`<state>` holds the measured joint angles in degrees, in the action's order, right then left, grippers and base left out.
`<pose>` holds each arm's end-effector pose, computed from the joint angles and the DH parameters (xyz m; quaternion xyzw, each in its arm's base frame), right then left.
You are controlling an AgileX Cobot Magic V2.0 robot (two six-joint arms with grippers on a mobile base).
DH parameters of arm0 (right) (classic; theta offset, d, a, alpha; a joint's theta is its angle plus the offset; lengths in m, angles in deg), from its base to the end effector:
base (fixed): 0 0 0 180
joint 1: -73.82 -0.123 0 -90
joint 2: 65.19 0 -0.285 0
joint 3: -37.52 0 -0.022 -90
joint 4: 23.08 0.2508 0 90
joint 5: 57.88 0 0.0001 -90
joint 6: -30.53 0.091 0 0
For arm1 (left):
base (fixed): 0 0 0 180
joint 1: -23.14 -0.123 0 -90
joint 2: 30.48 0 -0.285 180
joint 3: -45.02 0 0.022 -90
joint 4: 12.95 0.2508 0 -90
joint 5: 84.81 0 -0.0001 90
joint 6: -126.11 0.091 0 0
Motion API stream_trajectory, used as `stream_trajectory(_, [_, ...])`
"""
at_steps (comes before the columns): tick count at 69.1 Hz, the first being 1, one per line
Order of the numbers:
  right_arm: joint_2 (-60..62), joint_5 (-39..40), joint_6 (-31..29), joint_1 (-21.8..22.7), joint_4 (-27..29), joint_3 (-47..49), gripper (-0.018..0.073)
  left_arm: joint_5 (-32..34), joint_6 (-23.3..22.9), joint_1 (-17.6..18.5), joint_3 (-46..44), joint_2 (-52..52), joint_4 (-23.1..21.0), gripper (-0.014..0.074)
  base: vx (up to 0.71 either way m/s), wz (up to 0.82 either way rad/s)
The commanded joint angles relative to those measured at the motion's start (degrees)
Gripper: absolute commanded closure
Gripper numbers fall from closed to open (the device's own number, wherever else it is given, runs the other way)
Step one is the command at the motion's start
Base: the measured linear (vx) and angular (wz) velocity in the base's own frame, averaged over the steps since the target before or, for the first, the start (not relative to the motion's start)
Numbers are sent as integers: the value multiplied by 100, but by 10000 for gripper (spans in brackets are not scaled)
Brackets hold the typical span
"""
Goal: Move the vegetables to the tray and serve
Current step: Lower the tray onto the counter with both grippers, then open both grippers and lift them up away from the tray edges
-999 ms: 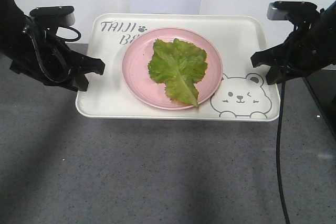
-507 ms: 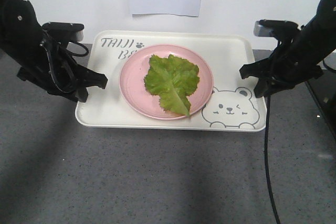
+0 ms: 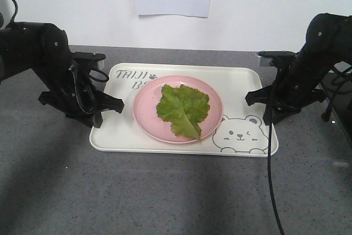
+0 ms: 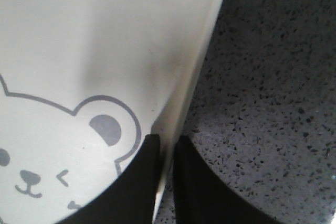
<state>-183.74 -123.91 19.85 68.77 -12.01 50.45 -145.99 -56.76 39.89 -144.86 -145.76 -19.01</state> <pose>0.3943 0.0509 0.2384 -0.1035 0.9878 0.0871 0.0768 0.3715 -0.1206 0.2472 0.1001 0.9869 -0.0681 0.1066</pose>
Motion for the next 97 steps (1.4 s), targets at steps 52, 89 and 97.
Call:
stream_trajectory(52, [237, -97, -246, -61, 135, 141, 121, -143, 197, 74, -176, 149, -62, 258, 0, 0])
stream_trajectory(89, [1779, 1112, -392, -61, 192, 146, 310, 440, 209, 74, -176, 904, 63, 299, 0, 0])
stream_trajectory(97, [2311, 1432, -598, -61, 379, 146, 491, 881, 196, 74, -176, 1431, 63, 397, 0, 0])
